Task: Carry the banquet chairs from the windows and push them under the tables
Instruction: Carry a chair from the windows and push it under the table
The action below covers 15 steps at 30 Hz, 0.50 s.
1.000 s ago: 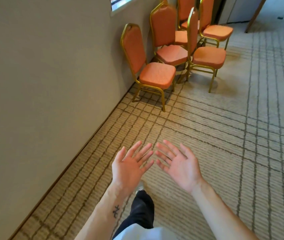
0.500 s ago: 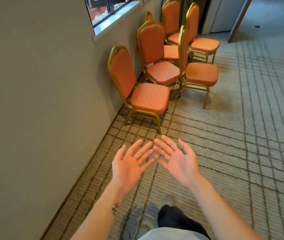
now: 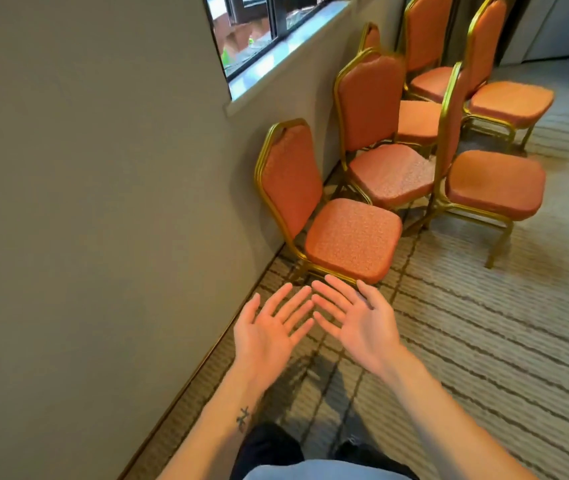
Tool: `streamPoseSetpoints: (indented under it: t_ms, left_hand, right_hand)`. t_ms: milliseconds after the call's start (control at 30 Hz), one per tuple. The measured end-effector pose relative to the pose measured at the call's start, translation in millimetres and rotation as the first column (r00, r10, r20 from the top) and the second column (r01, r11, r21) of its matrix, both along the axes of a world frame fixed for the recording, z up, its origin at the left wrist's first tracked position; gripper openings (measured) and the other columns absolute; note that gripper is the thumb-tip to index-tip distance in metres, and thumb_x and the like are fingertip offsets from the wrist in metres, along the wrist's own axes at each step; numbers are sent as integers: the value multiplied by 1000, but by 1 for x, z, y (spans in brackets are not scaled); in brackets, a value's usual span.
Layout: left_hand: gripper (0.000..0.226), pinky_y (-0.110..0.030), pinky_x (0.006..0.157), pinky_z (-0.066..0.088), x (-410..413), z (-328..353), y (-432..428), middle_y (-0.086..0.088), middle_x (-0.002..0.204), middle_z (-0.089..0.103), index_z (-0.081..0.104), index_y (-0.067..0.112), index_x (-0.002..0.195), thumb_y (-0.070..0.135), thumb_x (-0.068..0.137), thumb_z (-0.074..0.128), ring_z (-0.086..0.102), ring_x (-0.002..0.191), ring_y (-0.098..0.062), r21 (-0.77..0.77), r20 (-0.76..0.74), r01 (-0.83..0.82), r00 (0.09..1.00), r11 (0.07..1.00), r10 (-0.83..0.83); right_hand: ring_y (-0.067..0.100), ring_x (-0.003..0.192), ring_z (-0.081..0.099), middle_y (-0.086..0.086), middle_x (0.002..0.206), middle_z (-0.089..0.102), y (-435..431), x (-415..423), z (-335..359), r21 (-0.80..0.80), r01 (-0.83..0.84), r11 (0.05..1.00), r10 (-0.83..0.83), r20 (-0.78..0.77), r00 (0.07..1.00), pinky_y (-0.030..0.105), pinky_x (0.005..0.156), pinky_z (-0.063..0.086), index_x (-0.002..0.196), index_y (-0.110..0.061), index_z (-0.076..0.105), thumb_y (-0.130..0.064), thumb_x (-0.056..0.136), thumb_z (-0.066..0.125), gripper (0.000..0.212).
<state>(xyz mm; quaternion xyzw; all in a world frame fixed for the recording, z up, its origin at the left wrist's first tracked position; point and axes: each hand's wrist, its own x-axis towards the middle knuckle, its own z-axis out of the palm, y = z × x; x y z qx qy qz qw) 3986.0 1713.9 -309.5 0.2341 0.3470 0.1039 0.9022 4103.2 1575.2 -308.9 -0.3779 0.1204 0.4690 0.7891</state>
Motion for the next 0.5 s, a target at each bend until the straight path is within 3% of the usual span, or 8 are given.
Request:
streamPoseSetpoints:
  t_ms: [200,500]
  left_hand:
    - [60,-54,116,35,82,-11,82,-25,138,62,51,7,144,49,105,31,62,126,-39,2,-33,-24,999,1000,24]
    - [63,-53,119,33,182,-26,239,-22,144,58,45,6,149,49,104,32,51,137,-38,-12,66,89,994,996,-88]
  right_hand:
    - [34,130,59,15,138,64,77,82,-7,-14,-17,1000,17,-3,1000,53,115,38,142,-9,55,-44,105,36,54]
    - [34,129,60,18,137,64,221,164,-15,-44,49,998,-49,-1,999,52,115,39,143,-7,54,-42,105,39,54]
